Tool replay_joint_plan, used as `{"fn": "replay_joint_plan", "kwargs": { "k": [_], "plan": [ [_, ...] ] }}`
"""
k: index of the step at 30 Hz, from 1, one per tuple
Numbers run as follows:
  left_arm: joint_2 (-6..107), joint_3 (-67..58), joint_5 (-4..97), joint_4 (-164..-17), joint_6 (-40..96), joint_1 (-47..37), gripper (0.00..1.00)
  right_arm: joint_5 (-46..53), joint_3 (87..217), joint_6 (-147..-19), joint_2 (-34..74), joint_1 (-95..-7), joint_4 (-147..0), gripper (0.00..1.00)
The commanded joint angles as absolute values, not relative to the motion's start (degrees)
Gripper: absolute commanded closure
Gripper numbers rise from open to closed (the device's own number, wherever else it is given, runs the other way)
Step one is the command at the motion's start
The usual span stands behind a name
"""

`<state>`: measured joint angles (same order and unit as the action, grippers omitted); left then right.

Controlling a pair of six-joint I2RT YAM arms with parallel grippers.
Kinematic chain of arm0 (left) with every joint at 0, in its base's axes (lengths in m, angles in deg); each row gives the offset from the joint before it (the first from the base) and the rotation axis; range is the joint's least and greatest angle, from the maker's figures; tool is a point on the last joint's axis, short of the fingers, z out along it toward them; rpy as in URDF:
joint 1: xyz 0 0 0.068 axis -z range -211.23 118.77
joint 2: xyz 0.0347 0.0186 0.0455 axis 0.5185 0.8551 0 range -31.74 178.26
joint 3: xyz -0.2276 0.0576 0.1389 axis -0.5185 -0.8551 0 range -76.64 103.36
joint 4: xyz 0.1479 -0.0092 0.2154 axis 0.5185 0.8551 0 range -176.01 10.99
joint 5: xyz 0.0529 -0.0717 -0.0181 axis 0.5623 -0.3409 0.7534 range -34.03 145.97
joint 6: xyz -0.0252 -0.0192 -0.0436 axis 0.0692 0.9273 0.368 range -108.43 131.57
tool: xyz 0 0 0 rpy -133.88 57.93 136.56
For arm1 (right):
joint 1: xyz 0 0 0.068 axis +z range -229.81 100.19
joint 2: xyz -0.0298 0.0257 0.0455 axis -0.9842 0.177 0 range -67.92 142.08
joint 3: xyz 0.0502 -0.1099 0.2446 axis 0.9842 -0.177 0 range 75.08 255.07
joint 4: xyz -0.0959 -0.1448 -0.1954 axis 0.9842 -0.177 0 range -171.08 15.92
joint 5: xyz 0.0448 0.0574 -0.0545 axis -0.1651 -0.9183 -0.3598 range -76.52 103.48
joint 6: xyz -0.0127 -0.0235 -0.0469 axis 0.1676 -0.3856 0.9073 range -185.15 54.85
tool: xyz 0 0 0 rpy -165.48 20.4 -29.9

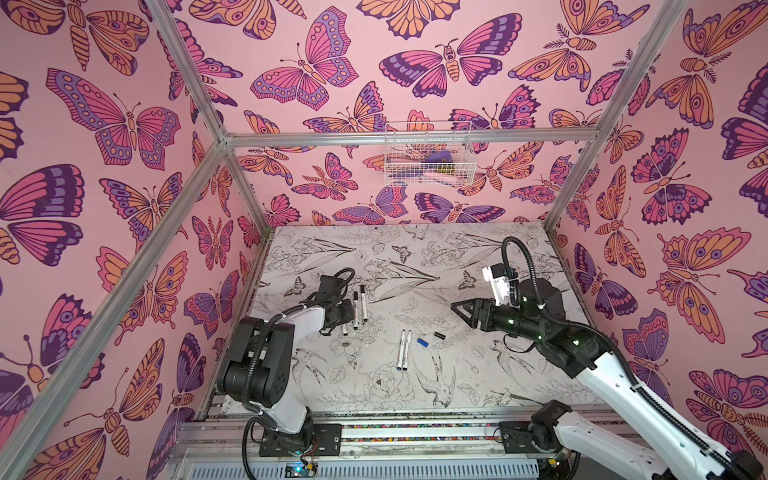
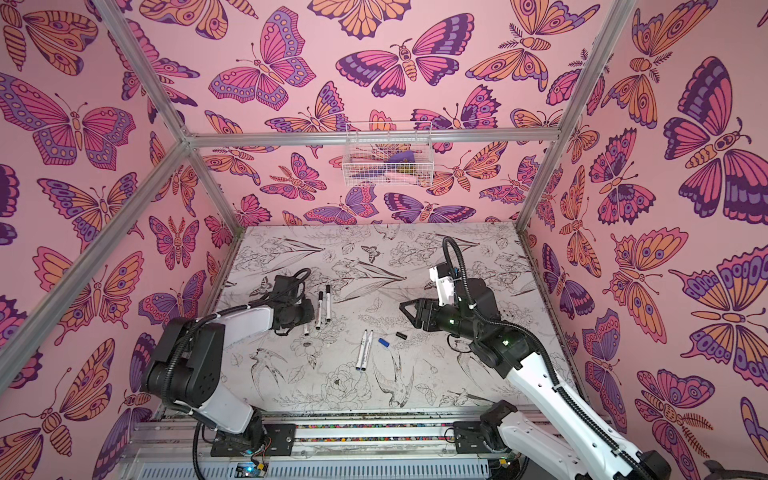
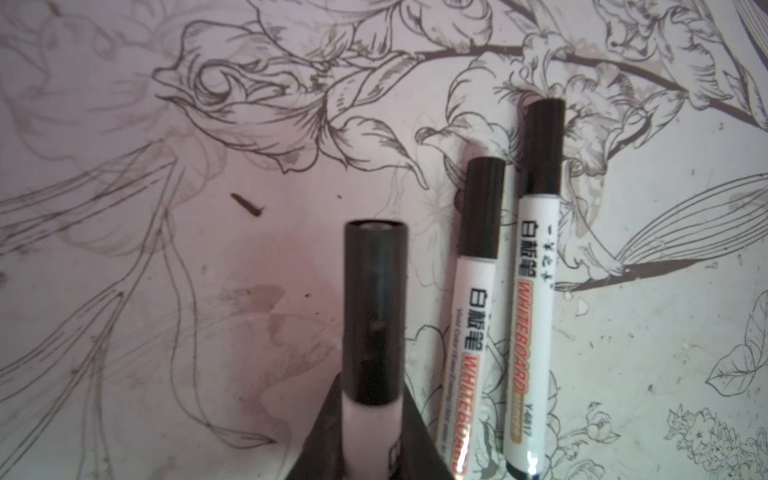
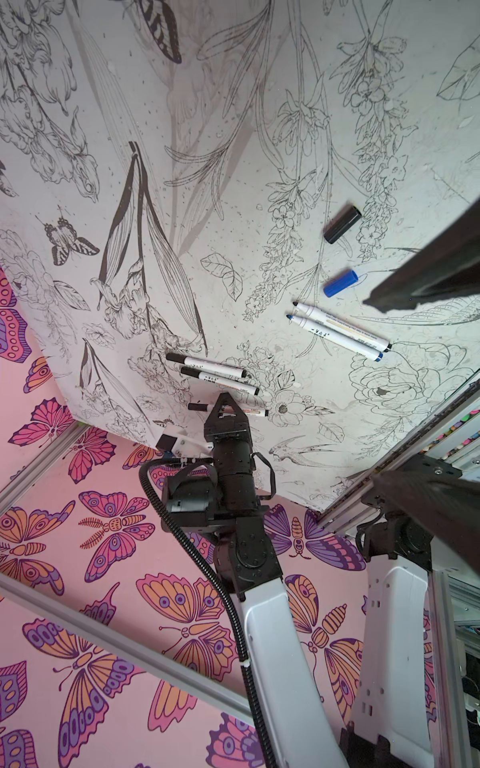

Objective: Insert the pens into the pen caps
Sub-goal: 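Lower the capped marker with the left gripper beside the other capped markers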

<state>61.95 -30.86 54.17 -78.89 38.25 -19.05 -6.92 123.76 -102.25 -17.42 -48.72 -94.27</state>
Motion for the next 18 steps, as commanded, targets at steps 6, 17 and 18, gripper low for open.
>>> {"fn": "replay_joint_plan", "kwargs": {
  "k": [6, 17, 18],
  "plan": [
    [55.96, -30.43, 60.66, -73.94, 39.35, -16.76, 0.56, -5.89, 123.34, -101.01, -18.66, -49.22, -95.26, 0.37],
    [45.45, -34.53, 57.72, -67.89, 38.78, 4.14, 0.51, -5.49, 123.05, -100.84, -17.93, -49.22, -95.26, 0.37],
    [46.09, -34.84, 56.32, -67.95, 39.31, 5.40, 0.50, -5.45, 123.06, -100.83, -17.81, -49.22, -95.35, 0.37]
  ]
}}
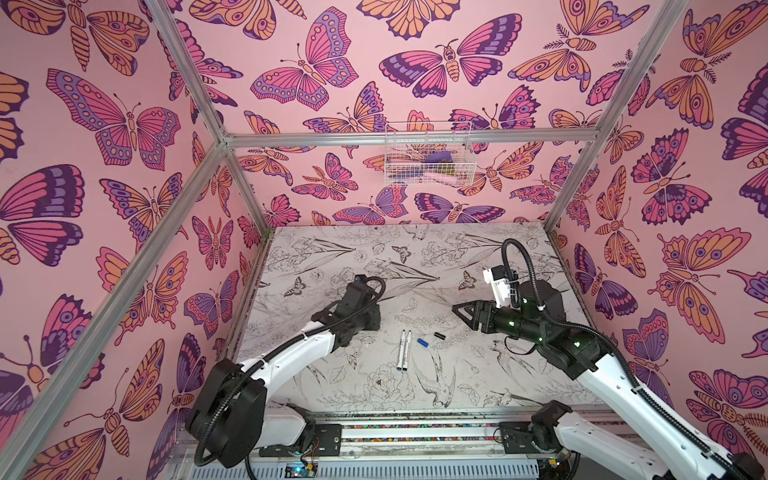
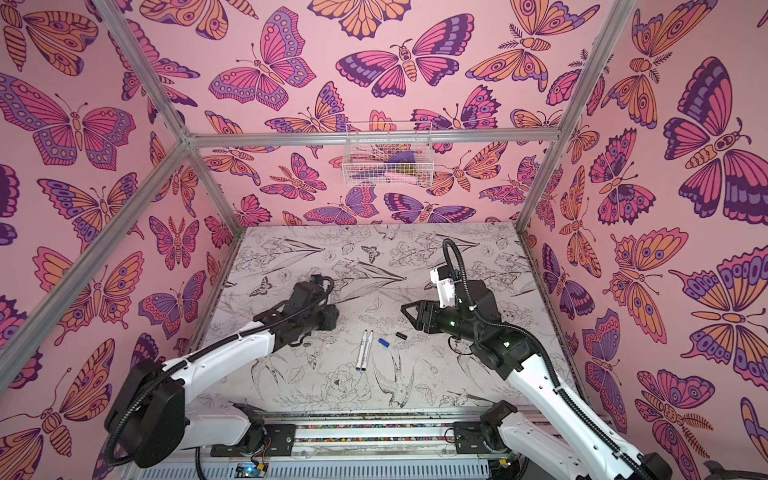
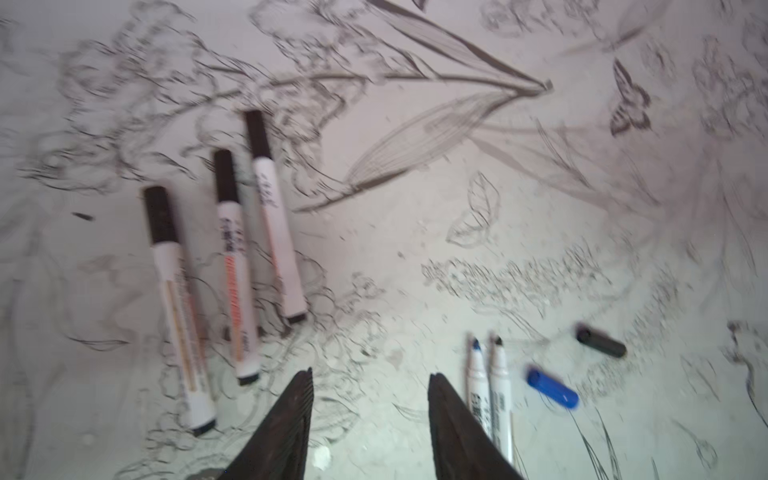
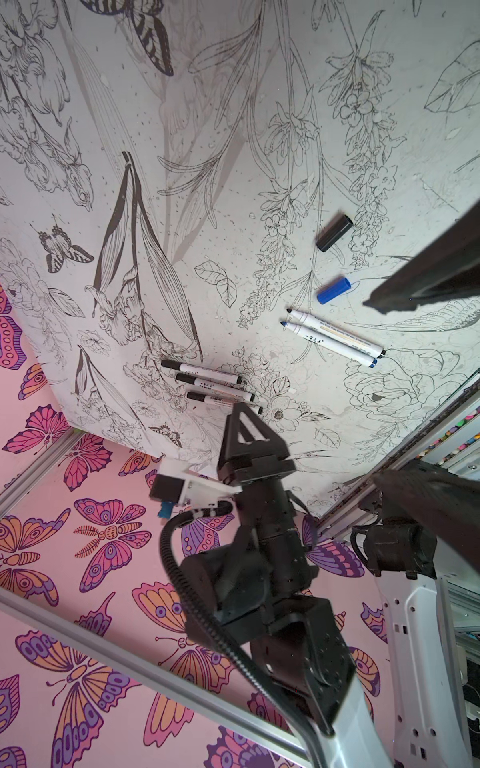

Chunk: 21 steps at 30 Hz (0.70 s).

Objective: Insert the pens into the pen caps
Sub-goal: 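Release the capped marker and grasp the blue-tipped marker with the left gripper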

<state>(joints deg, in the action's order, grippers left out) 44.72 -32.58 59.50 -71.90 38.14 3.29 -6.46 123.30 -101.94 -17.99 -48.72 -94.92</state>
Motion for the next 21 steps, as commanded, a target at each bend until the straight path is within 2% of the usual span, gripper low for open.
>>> {"fn": "replay_joint_plan", "kwargs": {
  "k": [1, 7, 21],
  "plan": [
    [46.84, -34.70, 54.49, -68.00, 39.02, 6.30, 0.50, -5.55, 123.06, -100.77, -17.78, -49.20, -95.35, 0.37],
    [52.66, -32.21, 46.06, -69.56, 33.13, 12.31, 0.50, -5.85, 122.98, -100.58, -17.26, -49.17, -95.18, 0.37],
    [57.59, -29.22, 51.49, -67.04, 32.34, 14.85, 0.50, -5.16, 122.49, -100.15, -19.15, -49.21, -96.41, 0.38]
  ]
}}
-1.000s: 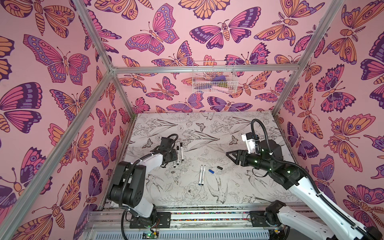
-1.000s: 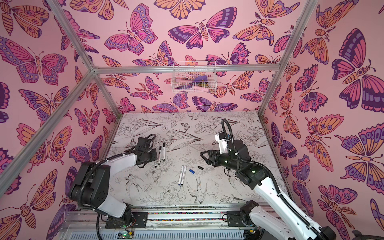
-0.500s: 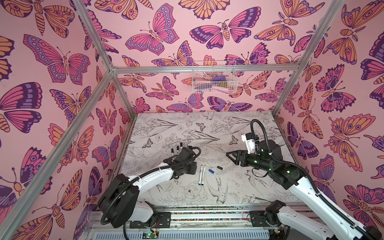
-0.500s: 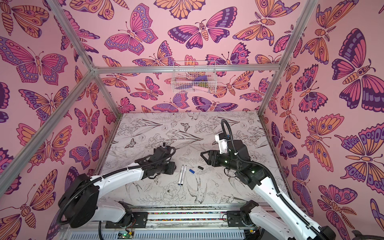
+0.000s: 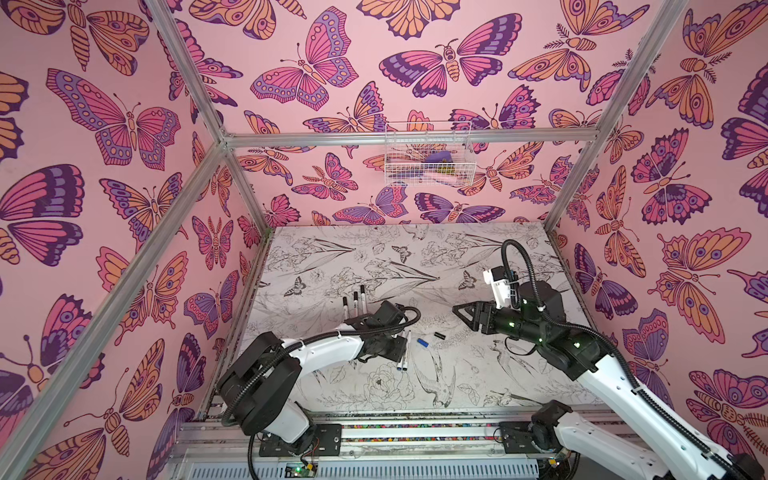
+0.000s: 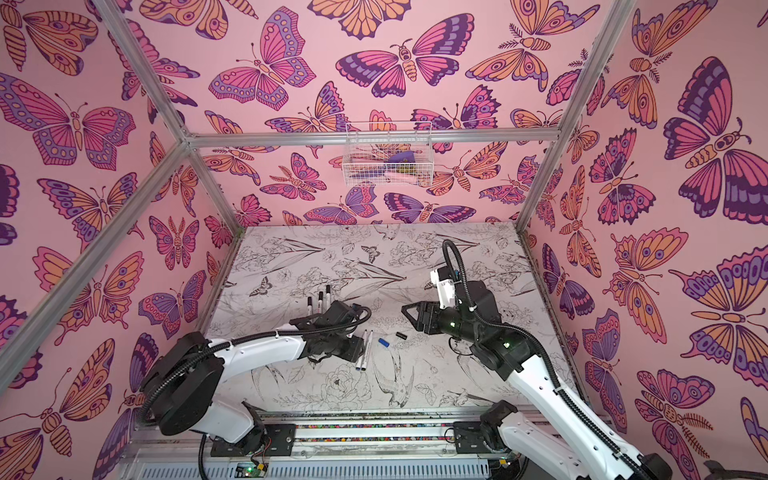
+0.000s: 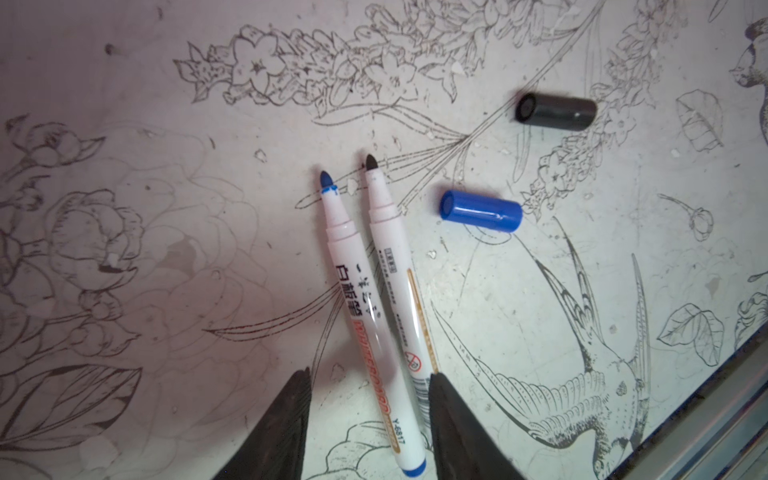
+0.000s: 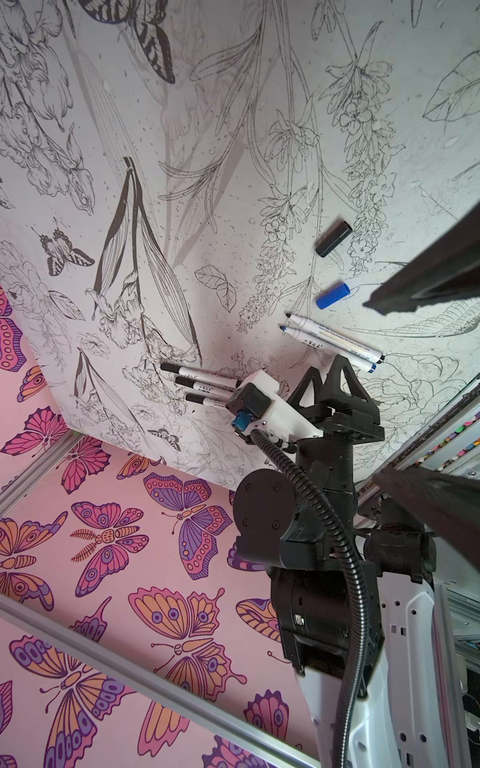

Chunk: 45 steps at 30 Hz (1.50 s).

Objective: Insert the pens into the pen caps
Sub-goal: 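Release the capped marker and grasp the blue-tipped marker with the left gripper, then lift the blue-tipped marker upright toward the right gripper with the left gripper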

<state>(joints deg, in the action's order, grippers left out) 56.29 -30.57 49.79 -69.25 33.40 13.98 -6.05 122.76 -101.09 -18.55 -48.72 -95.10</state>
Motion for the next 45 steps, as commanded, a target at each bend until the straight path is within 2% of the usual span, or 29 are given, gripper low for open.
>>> {"fn": "replay_joint_plan", "kwargs": {
  "k": [1, 7, 18, 23, 27, 31, 34, 41, 45],
  "plan": [
    [58.09, -28.77, 52.06, -66.54, 32.40, 15.15, 0.50, -5.31, 122.53, -100.13, -19.11, -49.20, -96.33, 0.38],
    [60.42, -26.98, 56.29, -63.36, 33.71, 15.79, 0.51, -5.16, 122.89, -99.87, -19.70, -49.22, -96.71, 0.38],
    [61.73, -26.77, 58.35, -60.96, 34.14, 15.98, 0.52, -4.64, 122.80, -99.60, -20.51, -49.22, -97.44, 0.38],
    [63.41, -26.15, 60.90, -57.41, 35.37, 16.05, 0.55, -4.45, 122.80, -99.60, -20.63, -49.18, -97.57, 0.38],
    [64.73, -26.06, 60.69, -55.77, 35.50, 16.09, 0.69, -3.85, 122.82, -99.51, -20.63, -49.20, -97.72, 0.38],
    [65.48, -25.54, 60.01, -55.64, 35.30, 16.06, 0.89, -3.26, 122.90, -99.58, -20.46, -49.22, -97.81, 0.38],
    [64.08, -24.36, 58.92, -55.68, 35.08, 15.50, 1.00, -3.26, 122.89, -99.73, -20.37, -49.21, -97.83, 0.38],
    [48.90, -23.55, 44.93, -67.06, 28.49, 15.05, 1.00, -6.05, 121.85, -101.45, -18.59, -49.22, -95.63, 0.39],
    [42.73, -25.06, 39.99, -75.73, 28.37, 15.09, 1.00, -9.54, 119.79, -105.84, -16.05, -48.85, -88.41, 0.40]
  ]
}}
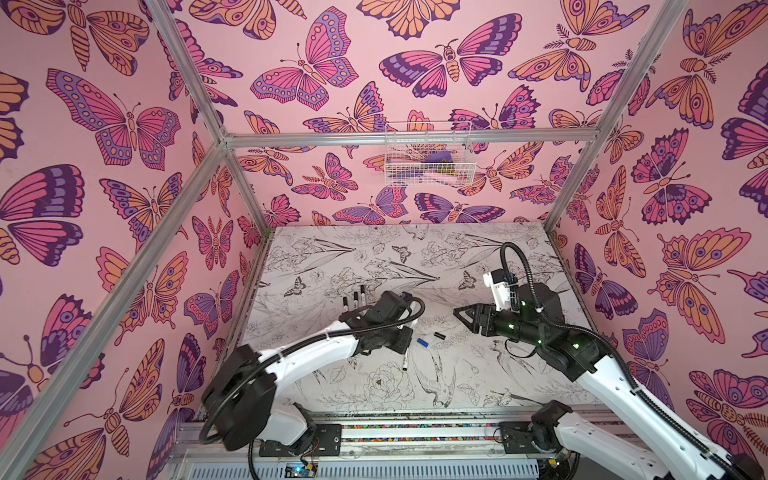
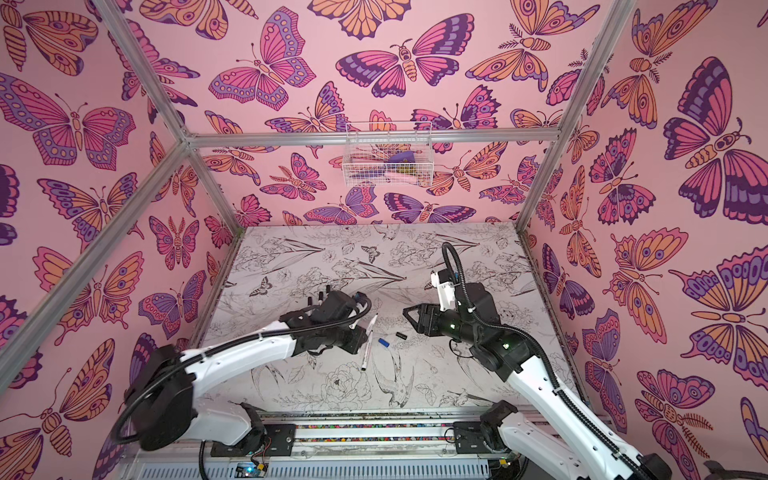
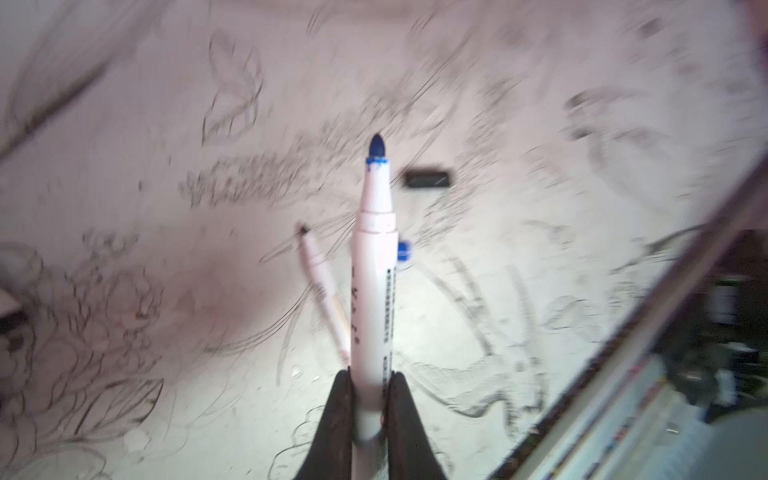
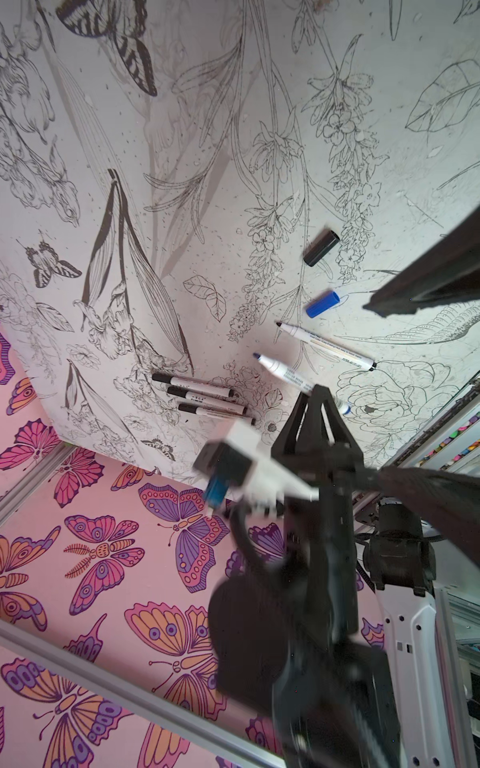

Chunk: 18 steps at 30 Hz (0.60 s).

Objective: Insert the pens into the pen caps
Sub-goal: 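Lift the blue-tipped marker upright toward the right gripper with the left gripper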

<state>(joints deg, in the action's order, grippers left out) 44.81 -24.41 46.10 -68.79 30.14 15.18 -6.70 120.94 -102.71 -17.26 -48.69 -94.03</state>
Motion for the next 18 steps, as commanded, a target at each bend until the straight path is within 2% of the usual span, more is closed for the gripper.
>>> {"fn": "replay_joint_plan", "kwargs": {
  "k": [1, 11, 18],
  "plan": [
    [42.37, -24.65, 39.05, -76.13, 28.45, 15.09, 1.00, -9.56, 119.43, -106.74, -15.50, -48.55, -86.31, 0.40],
    [41.82, -24.68, 36.66, -79.67, 30.03, 15.87, 1.00, -9.45, 122.09, -107.60, -8.47, -44.92, -81.40, 0.42],
    [39.27, -25.79, 34.79, -81.26, 30.38, 16.10, 1.00, -9.83, 122.92, -108.19, -5.45, -44.57, -78.05, 0.48]
  ]
}}
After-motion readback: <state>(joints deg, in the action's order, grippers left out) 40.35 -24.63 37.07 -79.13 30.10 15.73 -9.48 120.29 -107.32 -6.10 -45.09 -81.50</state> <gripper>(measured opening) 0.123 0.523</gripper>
